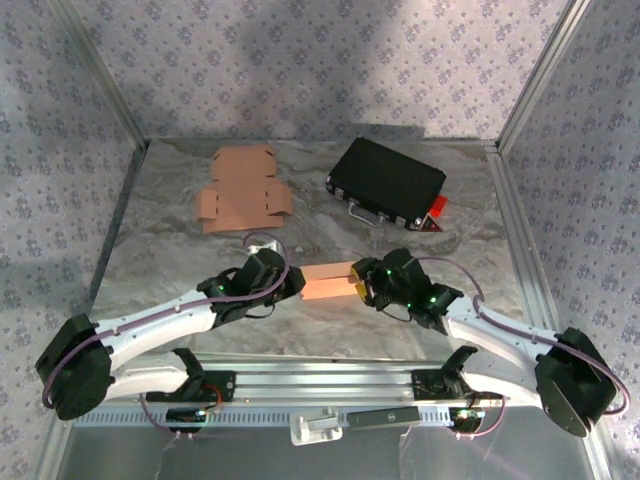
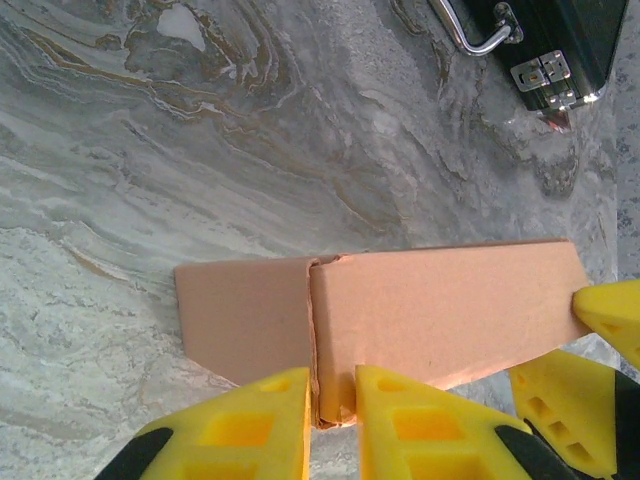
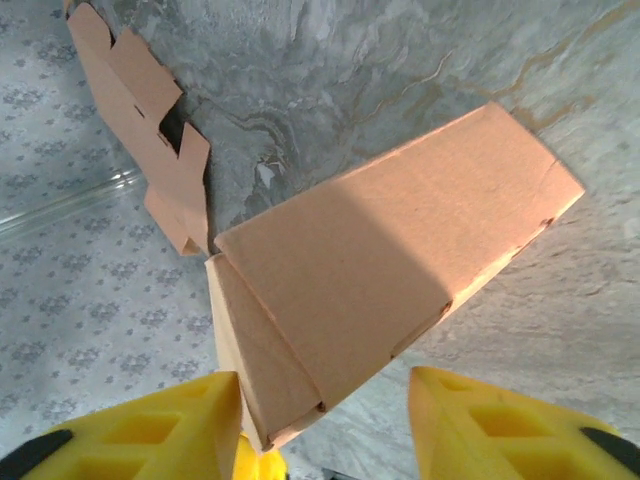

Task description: Fold the paper box

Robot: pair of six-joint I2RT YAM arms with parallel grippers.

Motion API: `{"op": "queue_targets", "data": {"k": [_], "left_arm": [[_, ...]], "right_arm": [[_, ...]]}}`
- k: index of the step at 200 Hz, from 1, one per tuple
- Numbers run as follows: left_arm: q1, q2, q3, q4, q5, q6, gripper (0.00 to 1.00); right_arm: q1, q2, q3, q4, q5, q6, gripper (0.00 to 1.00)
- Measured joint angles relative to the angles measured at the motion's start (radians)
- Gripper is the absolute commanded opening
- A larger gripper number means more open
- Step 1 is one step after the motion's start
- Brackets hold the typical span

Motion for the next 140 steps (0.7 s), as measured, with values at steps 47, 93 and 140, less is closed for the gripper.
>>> {"op": "queue_targets", "data": {"k": [47,93,140], "left_arm": [[0.0,0.0,-0.005,0.009,0.0,0.0,0.16],[0.0,0.0,-0.005,0.009,0.0,0.0,0.16],[0.0,-0.001,-0.005,0.009,0.0,0.0,0.16]], "right_arm": [[-0.023,-0.111,0.07,-0.162,0.011,-0.136,0.58],[-0.04,-0.106,0.066,-0.173,-0.001,-0.169,0.56],[-0.041,-0.057,0.054,-0.15,-0.012,-0.171,0.46]]}}
